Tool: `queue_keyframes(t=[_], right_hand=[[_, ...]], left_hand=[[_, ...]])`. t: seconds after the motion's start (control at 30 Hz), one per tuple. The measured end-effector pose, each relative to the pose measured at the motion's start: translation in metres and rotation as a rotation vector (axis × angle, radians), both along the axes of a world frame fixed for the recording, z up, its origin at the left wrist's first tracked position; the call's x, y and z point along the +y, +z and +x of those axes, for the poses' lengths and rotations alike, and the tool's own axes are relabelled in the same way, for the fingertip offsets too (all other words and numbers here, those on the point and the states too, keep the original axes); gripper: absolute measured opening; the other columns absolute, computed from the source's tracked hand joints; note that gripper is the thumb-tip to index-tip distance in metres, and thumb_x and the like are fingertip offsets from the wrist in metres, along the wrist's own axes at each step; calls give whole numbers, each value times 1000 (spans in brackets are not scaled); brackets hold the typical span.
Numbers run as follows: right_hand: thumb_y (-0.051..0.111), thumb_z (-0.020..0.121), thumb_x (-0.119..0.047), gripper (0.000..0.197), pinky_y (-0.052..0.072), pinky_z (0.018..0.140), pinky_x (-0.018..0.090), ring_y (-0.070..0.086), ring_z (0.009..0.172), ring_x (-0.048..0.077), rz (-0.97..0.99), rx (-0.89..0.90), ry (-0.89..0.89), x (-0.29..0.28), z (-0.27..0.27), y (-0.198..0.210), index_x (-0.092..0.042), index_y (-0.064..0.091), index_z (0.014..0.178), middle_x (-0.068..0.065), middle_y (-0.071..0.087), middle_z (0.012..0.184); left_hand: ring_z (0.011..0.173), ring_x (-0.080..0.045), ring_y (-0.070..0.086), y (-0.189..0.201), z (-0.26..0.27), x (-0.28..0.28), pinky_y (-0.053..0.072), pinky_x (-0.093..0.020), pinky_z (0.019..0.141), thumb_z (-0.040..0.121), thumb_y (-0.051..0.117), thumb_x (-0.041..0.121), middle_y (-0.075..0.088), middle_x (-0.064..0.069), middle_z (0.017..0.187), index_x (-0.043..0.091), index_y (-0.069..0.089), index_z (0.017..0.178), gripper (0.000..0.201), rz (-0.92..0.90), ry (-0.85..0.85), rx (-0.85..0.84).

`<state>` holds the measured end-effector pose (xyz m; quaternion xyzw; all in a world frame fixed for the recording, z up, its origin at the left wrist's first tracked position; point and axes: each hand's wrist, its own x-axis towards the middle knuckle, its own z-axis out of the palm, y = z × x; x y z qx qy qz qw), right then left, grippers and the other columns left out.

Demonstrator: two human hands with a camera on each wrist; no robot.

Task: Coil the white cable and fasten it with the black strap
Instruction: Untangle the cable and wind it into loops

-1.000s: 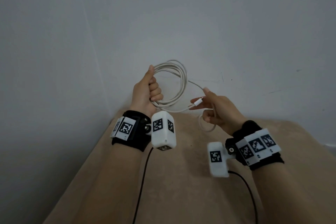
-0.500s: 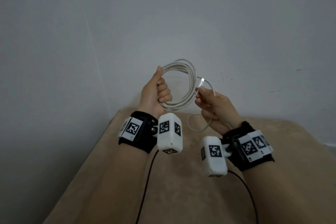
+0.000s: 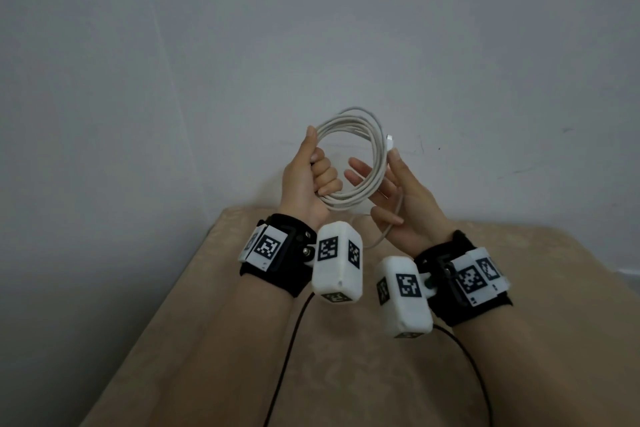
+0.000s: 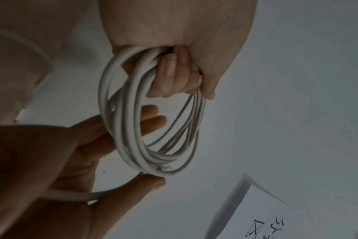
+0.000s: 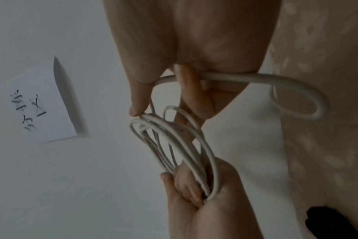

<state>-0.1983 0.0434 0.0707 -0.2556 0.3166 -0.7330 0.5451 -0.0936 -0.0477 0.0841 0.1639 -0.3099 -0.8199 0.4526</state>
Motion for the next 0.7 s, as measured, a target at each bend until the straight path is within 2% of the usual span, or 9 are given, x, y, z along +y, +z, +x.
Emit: queue_keyframes(t=[0.1,0.17,0.27,0.37,0.47,0.6,0.7], right_hand=[[44,95,-40,34,27,27,11,69,99,15,-29,-56,61,0,-1,0,-9,59,99,7,73,103],[43,96,-40,33,26,26,11,71,88,14,-45,-61,69,-1,-3,-1,-11,59,92,3,72,85],[43,93,-42,31,25,26,13,62,66,10,-95,-64,107,-2,-5,-3,-13,56,89,-4,55,62],[39,96,-41,32,24,26,14,54,56,8,-91,-29,95,-3,-9,-3,-13,53,88,-6,46,56],[36,100,-38,32,24,27,14,48,51,7,-57,94,56,0,-16,-2,-13,51,86,-6,43,55],[40,98,-39,30,21,30,15,43,51,8,58,410,71,6,-21,1,-13,50,86,-6,41,56],[38,100,-37,30,17,31,15,41,48,7,130,557,129,9,-21,3,-13,50,85,-6,39,56]], left_hand=[[27,-4,16,-2,-4,1,18,-16,26,94,52,45,18,9,39,20,30,59,48,-1,-4,-7],[27,-4,17,-4,-6,2,19,-16,26,93,52,45,19,9,39,20,30,59,48,5,-6,-21],[26,-4,18,-7,-9,3,20,-16,27,94,52,45,20,8,37,19,30,59,49,39,-49,-23],[26,-5,22,-10,-12,1,26,-16,29,93,51,46,23,7,35,18,32,58,49,64,-114,-47],[29,-6,31,-13,-7,-4,35,-15,37,94,54,40,31,6,37,16,37,59,45,62,-200,-126],[38,-7,41,-17,8,-14,40,-18,49,89,62,22,42,6,46,15,49,68,25,-118,-258,-356],[41,-6,42,-20,17,-19,41,-20,49,86,65,13,46,5,52,12,56,81,10,-259,-261,-482]])
